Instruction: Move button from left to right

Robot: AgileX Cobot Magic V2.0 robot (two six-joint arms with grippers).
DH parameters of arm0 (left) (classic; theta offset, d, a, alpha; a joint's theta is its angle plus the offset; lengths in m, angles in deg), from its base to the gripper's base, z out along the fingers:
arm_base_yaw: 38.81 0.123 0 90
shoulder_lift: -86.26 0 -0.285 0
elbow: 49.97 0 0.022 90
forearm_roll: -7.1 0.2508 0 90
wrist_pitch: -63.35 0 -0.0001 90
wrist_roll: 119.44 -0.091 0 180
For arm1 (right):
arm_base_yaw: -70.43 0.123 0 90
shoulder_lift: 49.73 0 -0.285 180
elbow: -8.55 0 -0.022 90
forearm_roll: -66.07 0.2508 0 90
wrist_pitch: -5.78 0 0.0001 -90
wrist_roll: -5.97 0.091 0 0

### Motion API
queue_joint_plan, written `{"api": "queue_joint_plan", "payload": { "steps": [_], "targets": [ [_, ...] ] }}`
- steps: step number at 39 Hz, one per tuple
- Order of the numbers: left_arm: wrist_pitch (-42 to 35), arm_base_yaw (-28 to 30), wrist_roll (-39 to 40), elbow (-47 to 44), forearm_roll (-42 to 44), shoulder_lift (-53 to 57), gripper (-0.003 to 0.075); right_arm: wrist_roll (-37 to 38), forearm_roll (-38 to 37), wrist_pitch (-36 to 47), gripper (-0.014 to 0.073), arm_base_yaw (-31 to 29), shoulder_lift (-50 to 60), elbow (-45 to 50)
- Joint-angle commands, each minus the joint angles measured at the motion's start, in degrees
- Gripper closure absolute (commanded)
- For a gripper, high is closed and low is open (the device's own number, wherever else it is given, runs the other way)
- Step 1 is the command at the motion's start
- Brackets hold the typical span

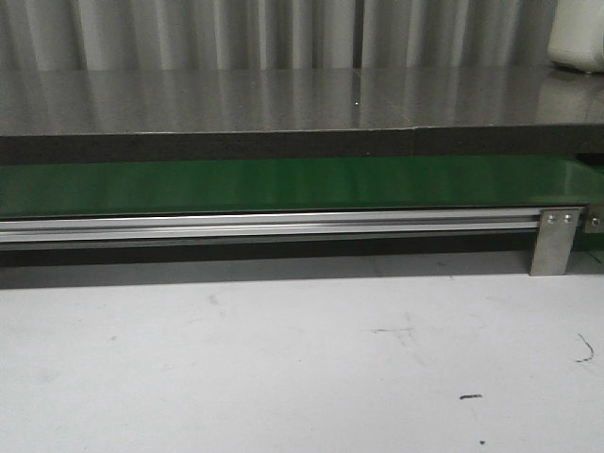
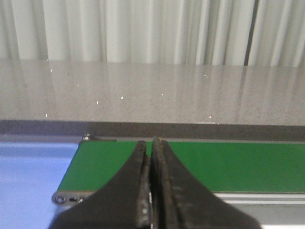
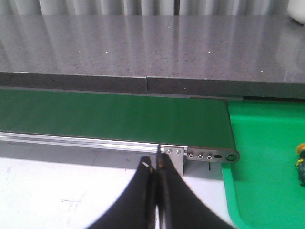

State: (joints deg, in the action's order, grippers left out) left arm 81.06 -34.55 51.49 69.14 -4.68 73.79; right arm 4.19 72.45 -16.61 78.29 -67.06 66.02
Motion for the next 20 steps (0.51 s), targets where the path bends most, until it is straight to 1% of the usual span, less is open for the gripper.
{"api": "queue_joint_plan", "payload": {
  "steps": [1,3,7,10,15,20],
  "targets": [
    [-4.6,-1.5,8.4,-0.7,6.4,-0.2,0.0741,-0.4,0.2,5.0,0.0662,0.2,-0.6,-1.4],
    [-4.9,-2.7,9.9,-2.4,8.9,0.8,0.0741,-0.4,0.2,5.0,0.0662,0.2,-0.6,-1.4],
    [-6.9,-4.1,9.9,-7.1,9.4,4.1,0.0741,-0.4,0.2,5.0,0.0662,0.2,-0.6,-1.4],
    [-8.5,-4.1,9.9,-10.3,9.4,6.4,0.0741,-0.4,0.2,5.0,0.0662,0.2,-0.6,-1.4],
    [-11.9,-3.2,9.9,-14.4,9.4,6.1,0.0741,-0.4,0.2,4.9,0.0662,0.2,-0.6,-1.4],
    [-17.1,-2.9,9.9,-18.7,8.8,6.1,0.0741,-0.4,0.2,4.9,0.0662,0.2,-0.6,-1.4]
  ]
}}
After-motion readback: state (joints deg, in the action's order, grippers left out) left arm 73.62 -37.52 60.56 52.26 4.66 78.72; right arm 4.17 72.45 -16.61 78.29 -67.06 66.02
